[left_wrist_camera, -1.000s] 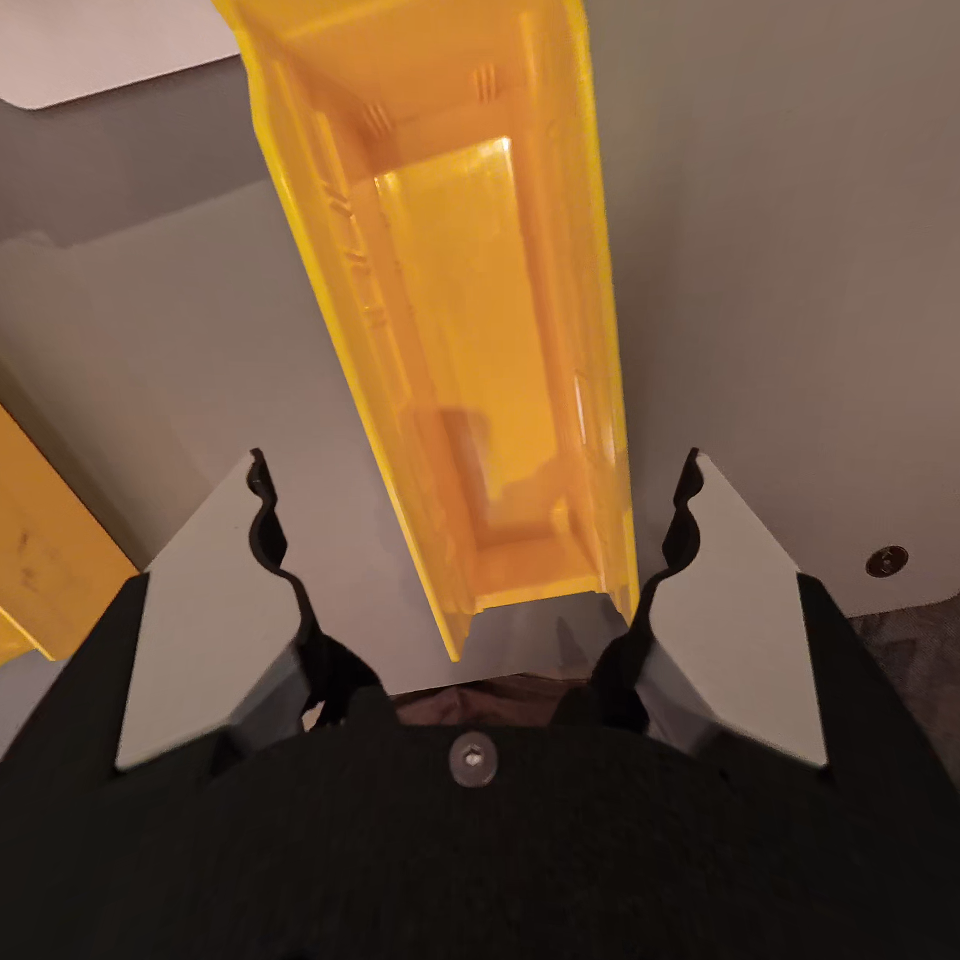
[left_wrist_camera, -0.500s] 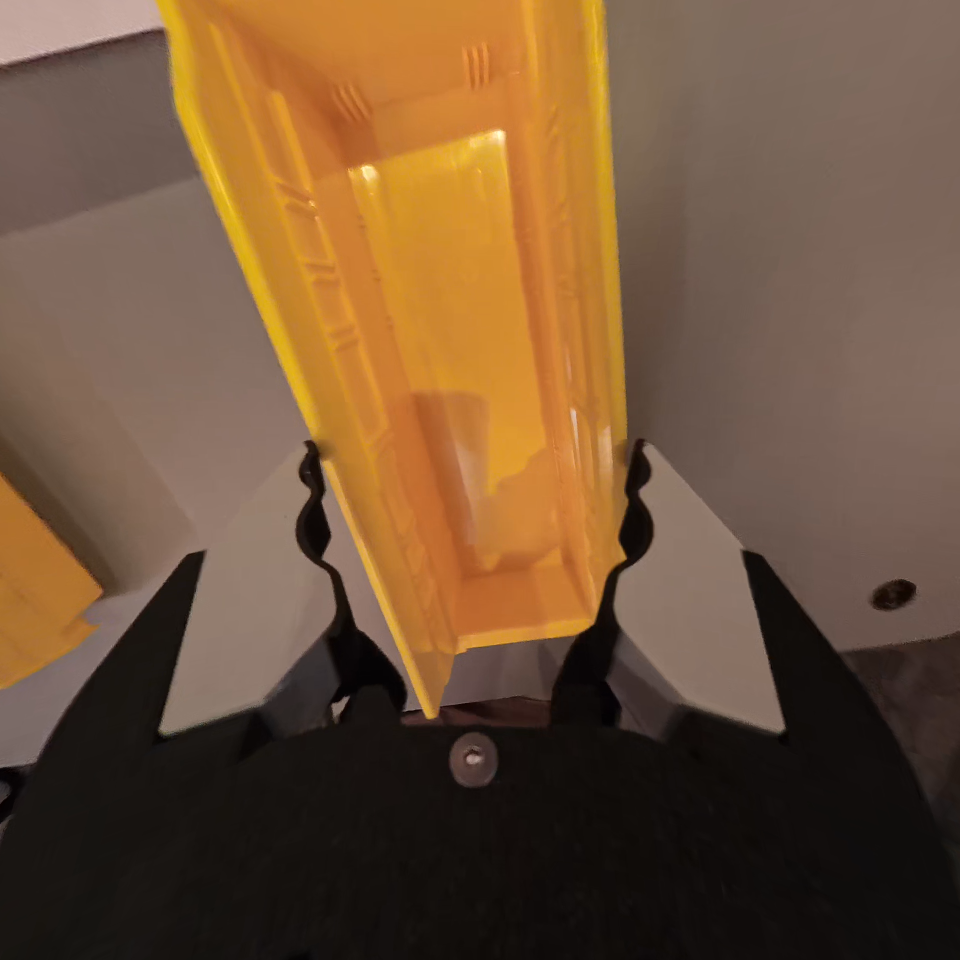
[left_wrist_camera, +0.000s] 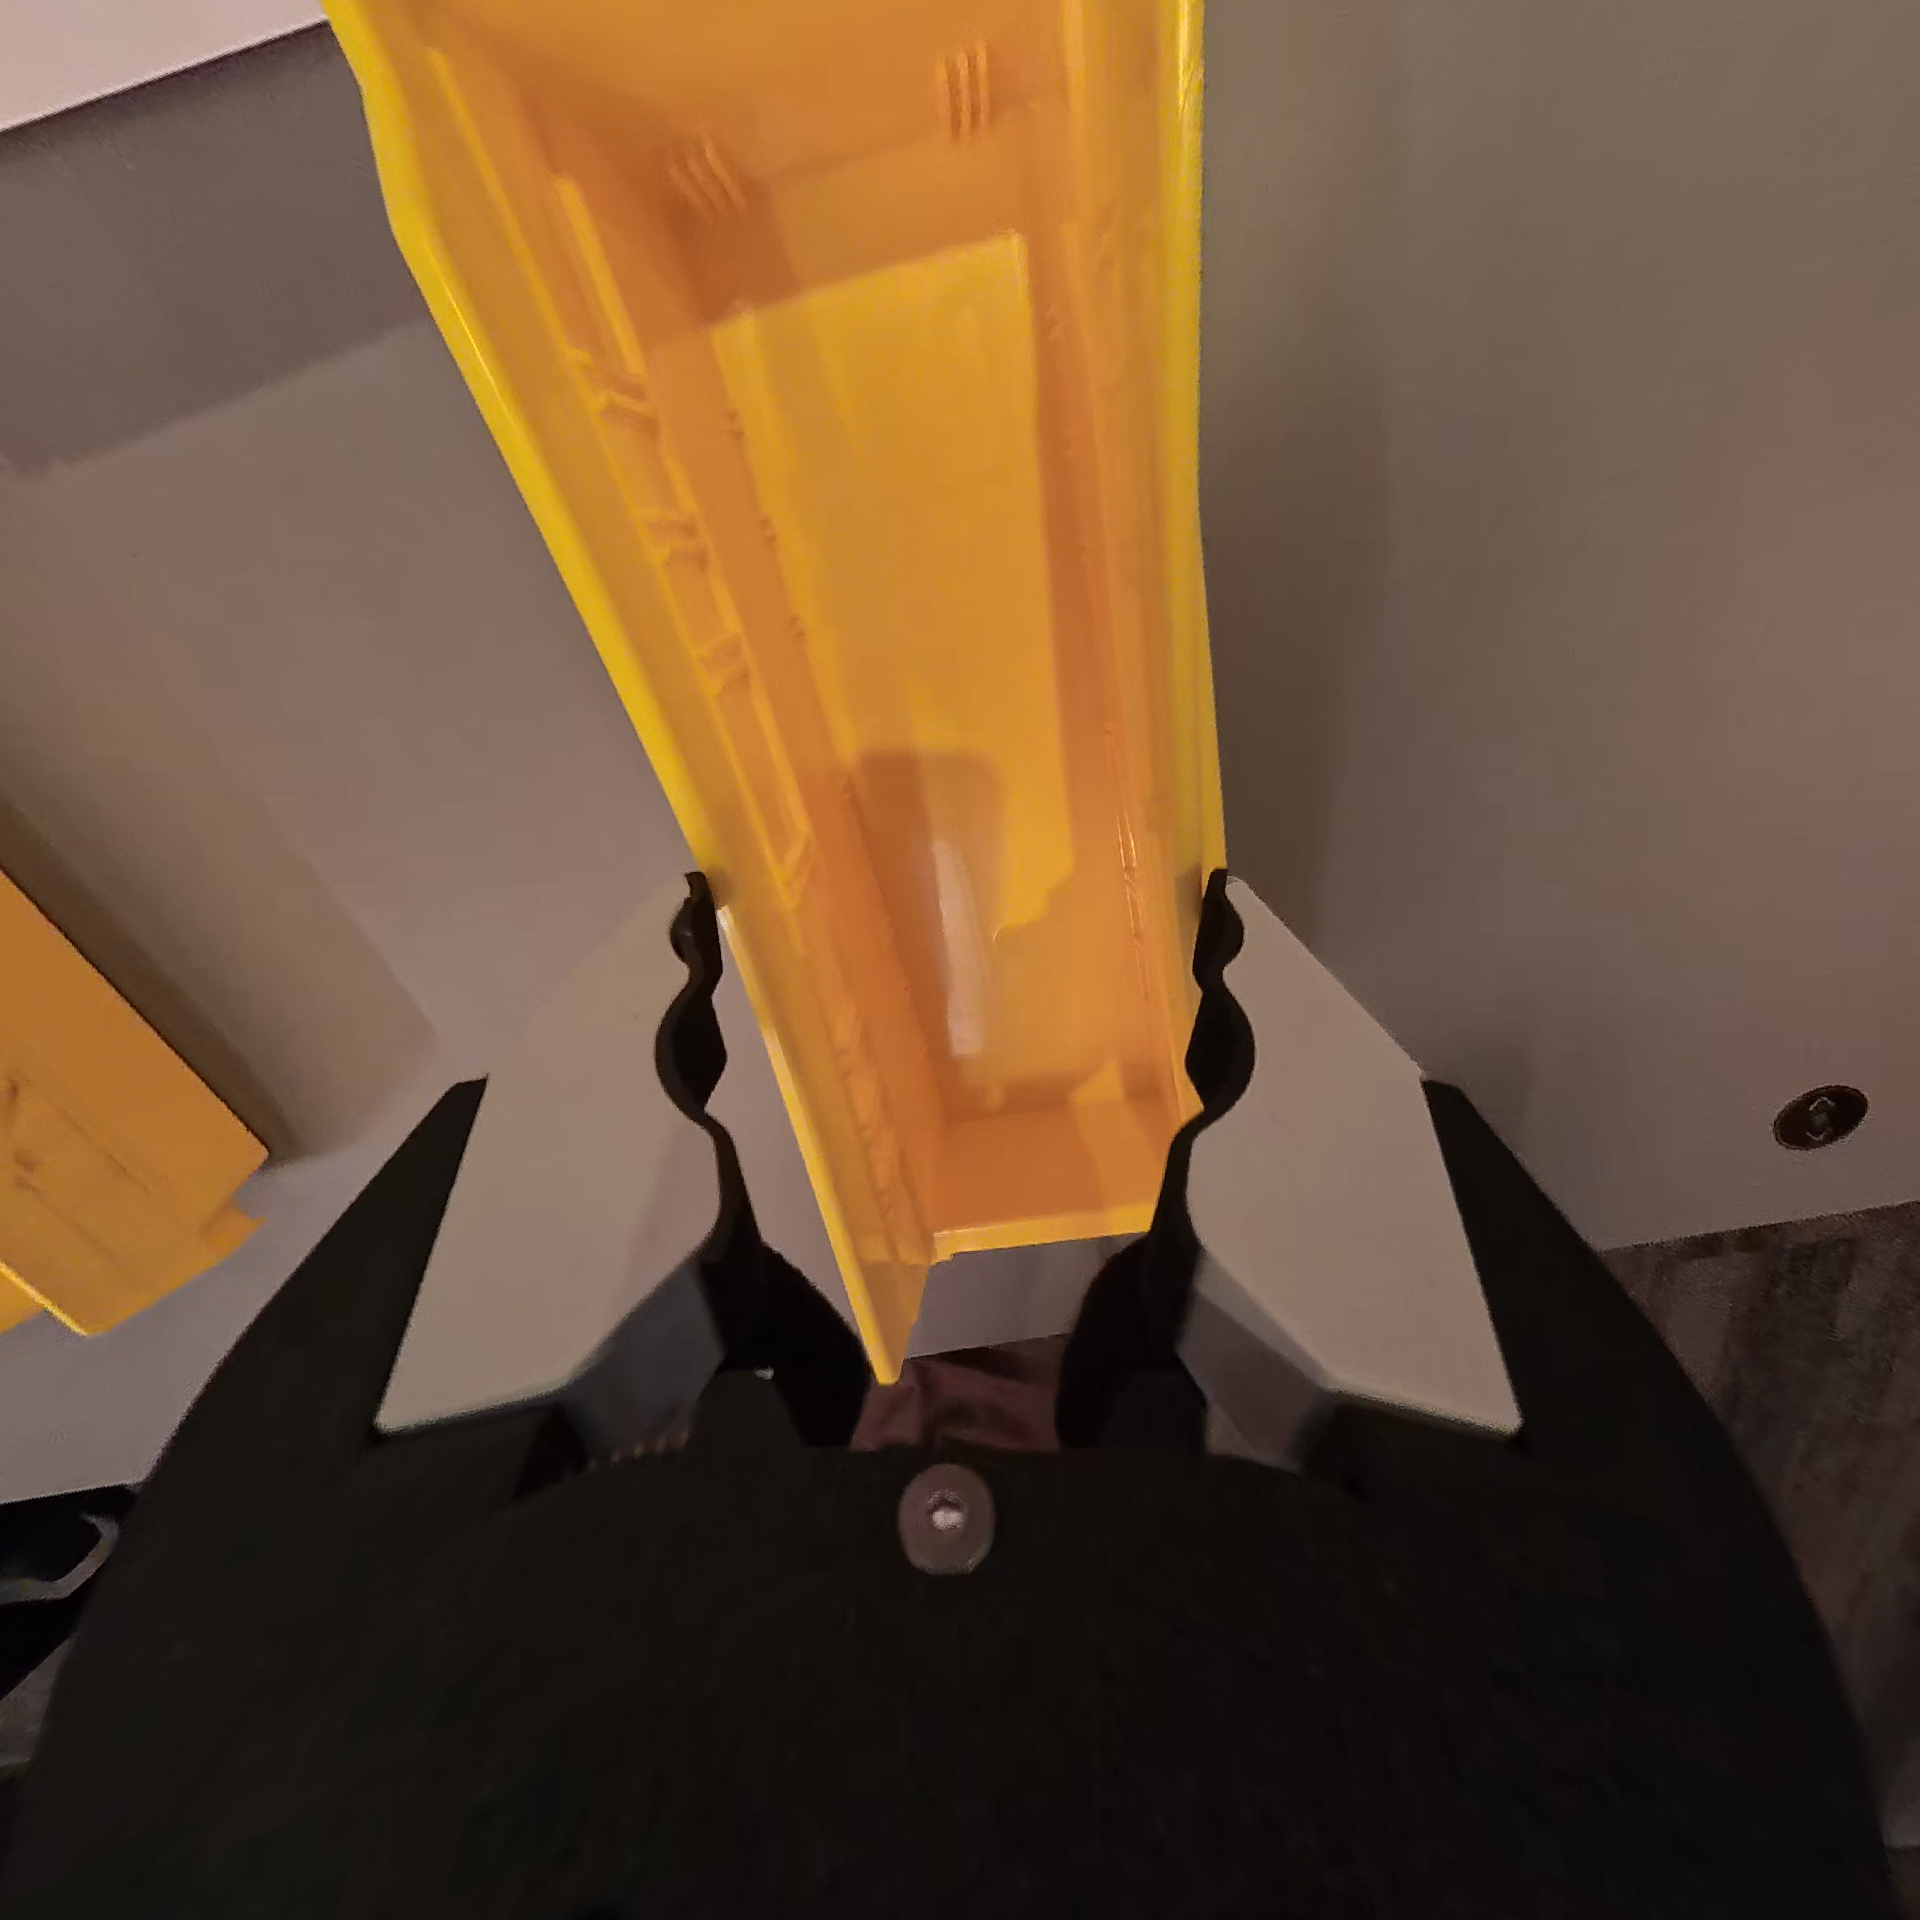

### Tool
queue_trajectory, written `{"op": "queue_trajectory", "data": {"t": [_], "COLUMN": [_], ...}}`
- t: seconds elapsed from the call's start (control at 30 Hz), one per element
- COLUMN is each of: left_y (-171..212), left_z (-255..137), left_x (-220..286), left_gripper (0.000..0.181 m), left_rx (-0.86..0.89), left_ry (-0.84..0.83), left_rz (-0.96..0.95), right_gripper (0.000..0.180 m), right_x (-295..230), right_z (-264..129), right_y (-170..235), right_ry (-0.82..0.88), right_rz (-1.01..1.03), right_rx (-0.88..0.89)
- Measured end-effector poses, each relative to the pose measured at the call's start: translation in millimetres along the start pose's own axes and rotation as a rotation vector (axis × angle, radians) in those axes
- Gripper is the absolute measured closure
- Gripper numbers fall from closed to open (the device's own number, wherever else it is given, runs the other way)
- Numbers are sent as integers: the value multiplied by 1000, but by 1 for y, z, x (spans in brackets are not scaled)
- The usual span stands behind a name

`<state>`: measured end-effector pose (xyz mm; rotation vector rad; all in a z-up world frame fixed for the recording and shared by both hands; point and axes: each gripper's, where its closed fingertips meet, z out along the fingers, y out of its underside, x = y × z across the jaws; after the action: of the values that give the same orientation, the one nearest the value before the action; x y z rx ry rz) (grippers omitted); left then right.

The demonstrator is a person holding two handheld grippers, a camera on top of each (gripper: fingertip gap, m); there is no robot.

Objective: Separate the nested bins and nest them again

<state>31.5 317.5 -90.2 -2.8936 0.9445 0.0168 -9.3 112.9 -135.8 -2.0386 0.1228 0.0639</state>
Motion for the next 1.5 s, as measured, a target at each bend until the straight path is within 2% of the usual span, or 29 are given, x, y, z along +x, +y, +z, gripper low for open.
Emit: {"op": "queue_trajectory", "data": {"t": [1.0,1.23,1.37,1.5], "left_y": [14,14,18,28], "left_z": [-56,-89,-114,-126], "left_x": [-11,-14,-32,-75], "left_gripper": [93,94,93,92], "left_rx": [-43,-7,10,11], "left_ry": [-19,17,16,3], "left_rz": [77,66,64,21], "right_gripper": [139,139,139,139], "right_x": [-3,-7,-9,-11], "right_z": [-1,1,1,0], "right_y": [-2,-1,0,1], "right_ry": [-6,-11,-10,-9], "right_rz": [-3,-11,-20,-26], "right_rx": [5,0,-3,-3]}}
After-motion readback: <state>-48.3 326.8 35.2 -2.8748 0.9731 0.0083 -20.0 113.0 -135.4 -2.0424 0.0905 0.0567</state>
